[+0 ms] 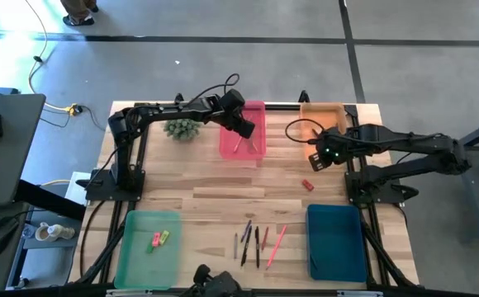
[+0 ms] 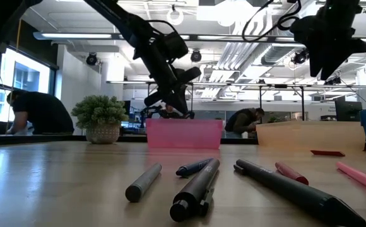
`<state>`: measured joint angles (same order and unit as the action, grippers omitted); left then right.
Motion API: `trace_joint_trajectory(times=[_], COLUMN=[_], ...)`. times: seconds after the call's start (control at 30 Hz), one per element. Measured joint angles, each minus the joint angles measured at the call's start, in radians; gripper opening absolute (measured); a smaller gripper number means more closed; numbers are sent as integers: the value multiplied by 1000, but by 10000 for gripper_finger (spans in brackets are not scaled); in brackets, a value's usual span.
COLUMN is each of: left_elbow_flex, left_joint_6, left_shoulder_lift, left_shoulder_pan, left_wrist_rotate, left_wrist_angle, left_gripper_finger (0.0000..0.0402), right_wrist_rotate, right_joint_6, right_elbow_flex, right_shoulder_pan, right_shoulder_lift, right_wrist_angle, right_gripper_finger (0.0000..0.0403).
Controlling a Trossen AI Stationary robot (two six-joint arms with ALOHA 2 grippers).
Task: Sort crayons/erasers/pens/pencils in bins
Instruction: Put the red eraser into the light green bin
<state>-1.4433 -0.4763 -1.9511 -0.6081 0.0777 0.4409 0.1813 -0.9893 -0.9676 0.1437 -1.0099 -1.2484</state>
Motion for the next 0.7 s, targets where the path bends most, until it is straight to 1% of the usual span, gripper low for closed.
trace_joint_trajectory(times=[0.17, 0.27, 0.4, 0.5, 0.6, 0.7], left_elbow_flex=[0, 0, 0, -2, -49, -117], left_joint_6=[36, 64, 107, 121, 137, 216], left_shoulder_lift=[-1, 1, 1, 2, 2, 2], left_shoulder_pan=[-7, -24, -57, -81, -111, -132], left_wrist_rotate=[4, 58, 173, 202, 253, 319], left_wrist_angle=[3, 3, 4, 7, 62, 122], left_gripper_finger=[2, 11, 38, 66, 92, 110], right_wrist_rotate=[2, 4, 0, -10, -75, -112], right_joint_6=[-88, -130, -137, -140, -138, -125], right_elbow_flex=[0, 0, 0, 0, 0, 0], right_shoulder_pan=[-38, -70, -108, -124, -124, -125], right_shoulder_lift=[-10, -27, -56, -81, -104, -118], right_wrist_angle=[1, 5, 29, 40, 40, 43], right_gripper_finger=[145, 145, 145, 145, 145, 145])
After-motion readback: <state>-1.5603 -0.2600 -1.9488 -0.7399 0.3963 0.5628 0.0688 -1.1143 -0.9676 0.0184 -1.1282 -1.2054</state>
